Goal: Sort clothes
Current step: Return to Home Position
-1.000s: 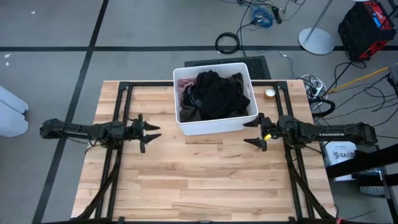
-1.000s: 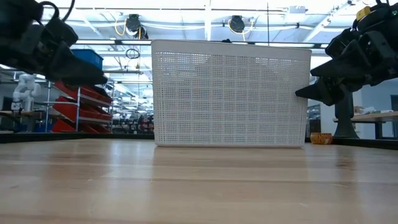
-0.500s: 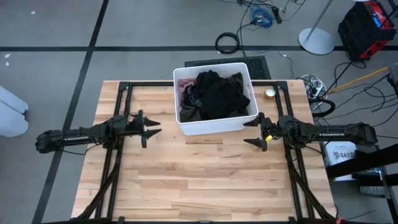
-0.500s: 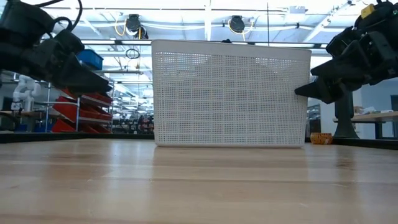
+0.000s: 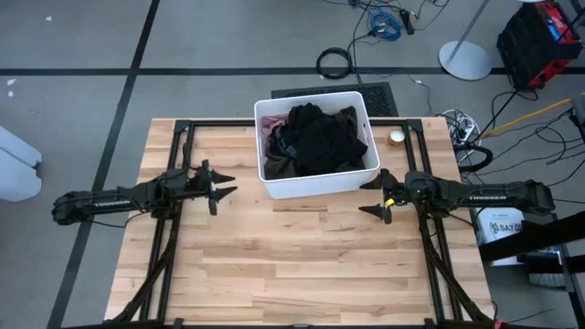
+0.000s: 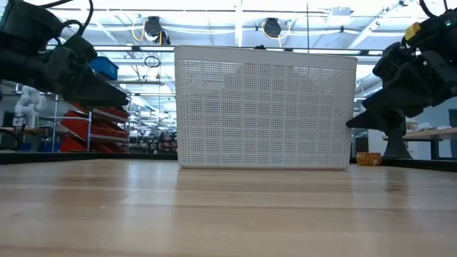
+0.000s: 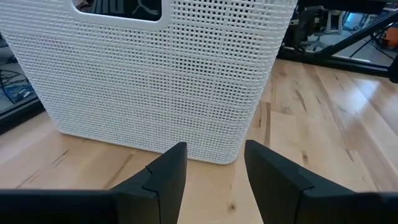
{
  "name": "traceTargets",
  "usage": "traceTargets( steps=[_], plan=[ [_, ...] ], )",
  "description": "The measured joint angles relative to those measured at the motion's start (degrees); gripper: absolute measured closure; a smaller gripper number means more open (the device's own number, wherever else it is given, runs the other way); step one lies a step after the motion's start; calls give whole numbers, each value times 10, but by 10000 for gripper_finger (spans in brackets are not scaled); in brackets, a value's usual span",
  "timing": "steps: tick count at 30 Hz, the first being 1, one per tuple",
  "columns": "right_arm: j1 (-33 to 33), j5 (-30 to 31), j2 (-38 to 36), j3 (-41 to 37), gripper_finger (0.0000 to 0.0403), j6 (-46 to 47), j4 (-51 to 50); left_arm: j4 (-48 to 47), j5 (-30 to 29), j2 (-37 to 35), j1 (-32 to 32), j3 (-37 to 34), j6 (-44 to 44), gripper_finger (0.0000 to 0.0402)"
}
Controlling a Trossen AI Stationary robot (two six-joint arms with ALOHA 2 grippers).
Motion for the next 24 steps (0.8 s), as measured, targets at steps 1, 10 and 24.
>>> traceTargets(
  steps=[1, 10, 24],
  plan=[
    [0, 1, -3, 0, 7, -6, 3, 0, 0, 0, 0, 0, 0, 230],
    [0, 67, -71, 0, 7, -48, -12, 0, -1, 0, 0, 0, 0, 230],
    [1, -33, -178, 0, 7, -144, 0, 0, -1, 0, 0, 0, -2, 230]
  ],
)
